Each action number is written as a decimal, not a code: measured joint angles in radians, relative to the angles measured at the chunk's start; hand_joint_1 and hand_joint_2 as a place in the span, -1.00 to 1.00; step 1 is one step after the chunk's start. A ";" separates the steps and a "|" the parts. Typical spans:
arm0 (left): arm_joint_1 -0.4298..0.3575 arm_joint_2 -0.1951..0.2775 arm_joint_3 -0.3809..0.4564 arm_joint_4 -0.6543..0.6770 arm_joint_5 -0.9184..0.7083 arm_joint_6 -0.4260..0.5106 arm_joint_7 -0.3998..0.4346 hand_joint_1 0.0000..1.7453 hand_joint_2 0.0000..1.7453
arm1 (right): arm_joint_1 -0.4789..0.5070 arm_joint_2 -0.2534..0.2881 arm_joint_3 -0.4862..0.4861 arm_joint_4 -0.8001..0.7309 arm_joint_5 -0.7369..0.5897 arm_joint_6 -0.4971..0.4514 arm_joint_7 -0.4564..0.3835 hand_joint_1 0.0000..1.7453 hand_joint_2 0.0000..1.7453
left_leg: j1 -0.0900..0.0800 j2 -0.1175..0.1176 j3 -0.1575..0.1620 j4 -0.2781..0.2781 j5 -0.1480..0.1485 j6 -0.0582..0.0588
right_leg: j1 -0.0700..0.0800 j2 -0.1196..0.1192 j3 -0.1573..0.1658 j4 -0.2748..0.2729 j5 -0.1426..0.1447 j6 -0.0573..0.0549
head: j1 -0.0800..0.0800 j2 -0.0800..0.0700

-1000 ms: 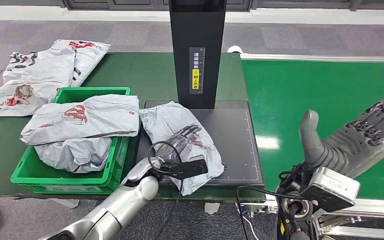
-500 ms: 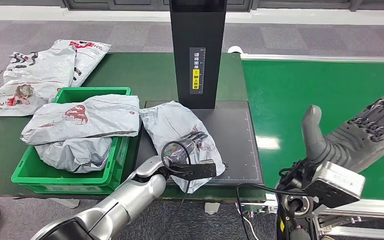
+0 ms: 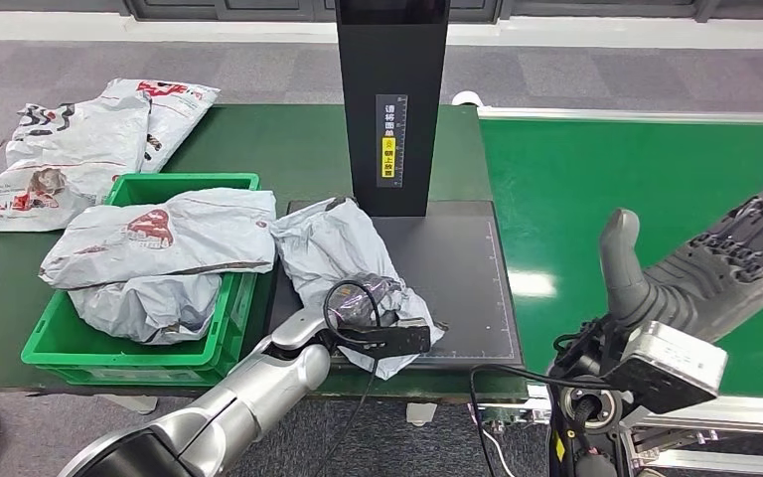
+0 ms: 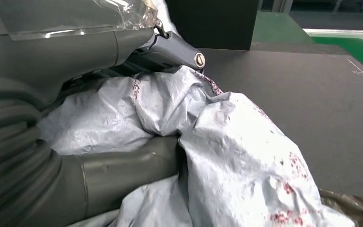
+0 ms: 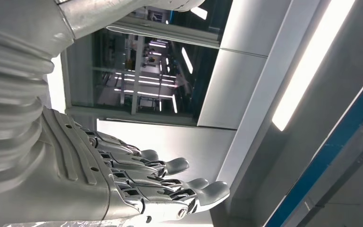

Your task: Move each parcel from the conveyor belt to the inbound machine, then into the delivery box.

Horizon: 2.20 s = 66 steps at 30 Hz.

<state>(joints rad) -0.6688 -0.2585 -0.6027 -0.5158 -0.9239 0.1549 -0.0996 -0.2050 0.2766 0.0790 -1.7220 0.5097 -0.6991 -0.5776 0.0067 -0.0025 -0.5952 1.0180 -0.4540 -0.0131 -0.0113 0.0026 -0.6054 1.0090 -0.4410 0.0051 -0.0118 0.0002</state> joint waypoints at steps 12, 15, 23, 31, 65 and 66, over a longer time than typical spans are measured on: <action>0.000 -0.002 0.000 0.011 0.000 -0.003 0.010 1.00 1.00 | 0.000 0.000 0.000 0.000 -0.001 0.000 -0.001 -1.00 1.00 | 0.000 0.000 0.000 0.000 0.000 0.000 | 0.000 0.000 0.000 0.000 0.000 0.000 | 0.000 0.000; 0.000 -0.002 0.000 0.014 0.000 -0.003 0.011 1.00 1.00 | 0.000 0.000 0.000 0.000 -0.001 0.000 0.000 -1.00 1.00 | 0.000 0.000 0.000 0.000 0.000 0.000 | 0.000 0.000 0.000 0.000 0.000 0.000 | 0.000 0.000; 0.026 0.011 0.005 -0.046 0.005 0.240 -0.037 1.00 1.00 | 0.014 0.002 -0.001 -0.002 0.000 0.000 -0.016 -1.00 1.00 | 0.000 0.000 0.000 0.000 0.000 0.000 | 0.000 0.000 0.000 0.000 0.000 0.000 | 0.000 0.000; 0.134 0.108 0.073 -0.608 0.122 0.400 -0.144 1.00 1.00 | 0.043 0.004 -0.012 -0.020 -0.023 0.000 -0.051 -1.00 1.00 | 0.000 0.000 -0.001 0.000 0.000 -0.001 | 0.000 0.000 -0.001 0.000 -0.001 -0.001 | 0.000 0.000; 0.180 0.286 0.445 -0.751 -0.398 0.478 0.129 1.00 1.00 | 0.119 0.023 -0.079 -0.121 0.021 0.000 -0.044 -1.00 1.00 | 0.001 0.001 0.000 0.000 0.000 -0.002 | 0.001 0.002 -0.001 0.000 -0.001 -0.001 | 0.000 0.000; 0.179 0.294 0.457 -0.735 -0.403 0.478 0.132 1.00 1.00 | 0.119 0.023 -0.079 -0.122 0.024 0.000 -0.039 -1.00 1.00 | 0.001 0.001 0.000 0.000 0.000 -0.002 | 0.001 0.002 -0.002 0.000 -0.001 -0.001 | 0.000 0.000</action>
<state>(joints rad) -0.4899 0.0352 -0.1455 -1.2507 -1.3268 0.6332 0.0326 -0.0863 0.2997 0.0004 -1.8442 0.5335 -0.6996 -0.6163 0.0077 -0.0012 -0.5956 1.0176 -0.4537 -0.0152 -0.0106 0.0044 -0.6070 1.0094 -0.4418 0.0040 -0.0118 0.0002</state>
